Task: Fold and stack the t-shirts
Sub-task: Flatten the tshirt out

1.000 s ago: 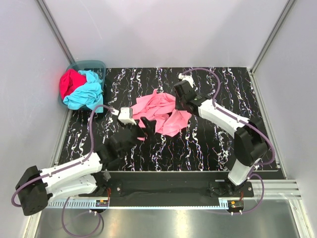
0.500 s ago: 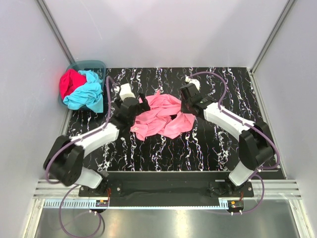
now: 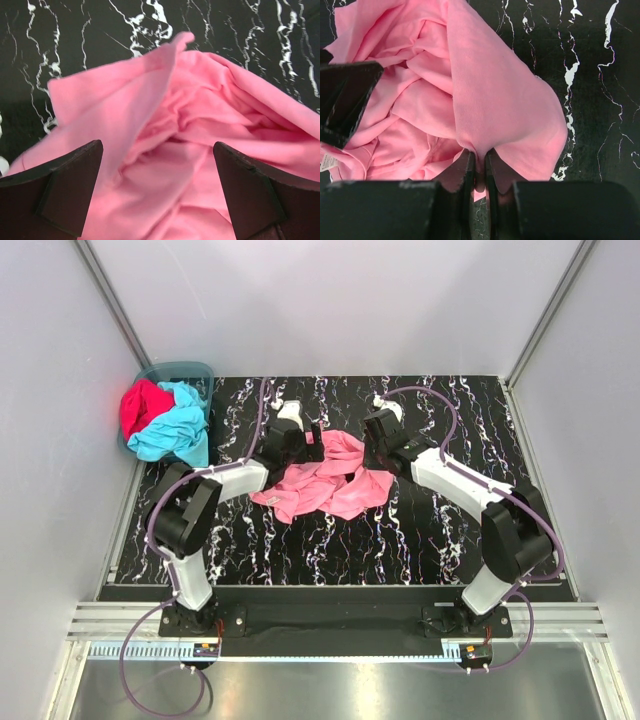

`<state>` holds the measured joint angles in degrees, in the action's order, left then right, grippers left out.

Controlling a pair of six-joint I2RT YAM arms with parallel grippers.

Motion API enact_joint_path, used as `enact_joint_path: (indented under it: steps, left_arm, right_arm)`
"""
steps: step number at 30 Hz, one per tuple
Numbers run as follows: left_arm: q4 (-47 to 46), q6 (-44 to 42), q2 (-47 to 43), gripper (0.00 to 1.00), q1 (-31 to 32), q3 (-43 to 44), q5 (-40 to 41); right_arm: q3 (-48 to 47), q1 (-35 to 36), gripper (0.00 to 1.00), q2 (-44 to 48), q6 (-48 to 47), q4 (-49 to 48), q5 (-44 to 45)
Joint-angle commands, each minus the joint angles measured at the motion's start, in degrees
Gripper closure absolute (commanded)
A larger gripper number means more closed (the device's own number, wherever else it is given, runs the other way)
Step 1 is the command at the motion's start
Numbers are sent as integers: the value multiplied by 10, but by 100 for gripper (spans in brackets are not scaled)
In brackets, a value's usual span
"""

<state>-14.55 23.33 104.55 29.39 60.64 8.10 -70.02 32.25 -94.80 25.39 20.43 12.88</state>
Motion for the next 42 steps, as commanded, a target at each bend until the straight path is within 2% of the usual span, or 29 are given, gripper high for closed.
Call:
enact_joint_path:
  steps: [1, 11, 22, 31, 36, 39, 40, 42]
  left_arm:
    - [-9, -38, 22, 1, -22, 52, -48]
    - [25, -74, 89, 1, -48, 125, -63]
    - [36, -51, 113, 2, -49, 168, -127]
    - [69, -62, 137, 3, -49, 229, -143]
    - [76, -63, 150, 13, -48, 249, -151]
    - [85, -64, 156, 23, -49, 258, -152]
    - [87, -65, 157, 33, -49, 258, -152]
    - [89, -65, 158, 39, -49, 258, -151]
  right_arm:
    - [3, -2, 95, -1, 6, -30, -8]
    - [7, -3, 96, -5, 5, -34, -15]
    - [8, -3, 96, -3, 7, -35, -16]
    - [9, -3, 97, 1, 6, -36, -13]
    - [8, -3, 97, 3, 5, -36, -12]
    - [11, -4, 97, 7, 5, -36, -13]
    - [12, -5, 97, 8, 5, -36, -13]
    - [14, -5, 97, 11, 8, -35, -14]
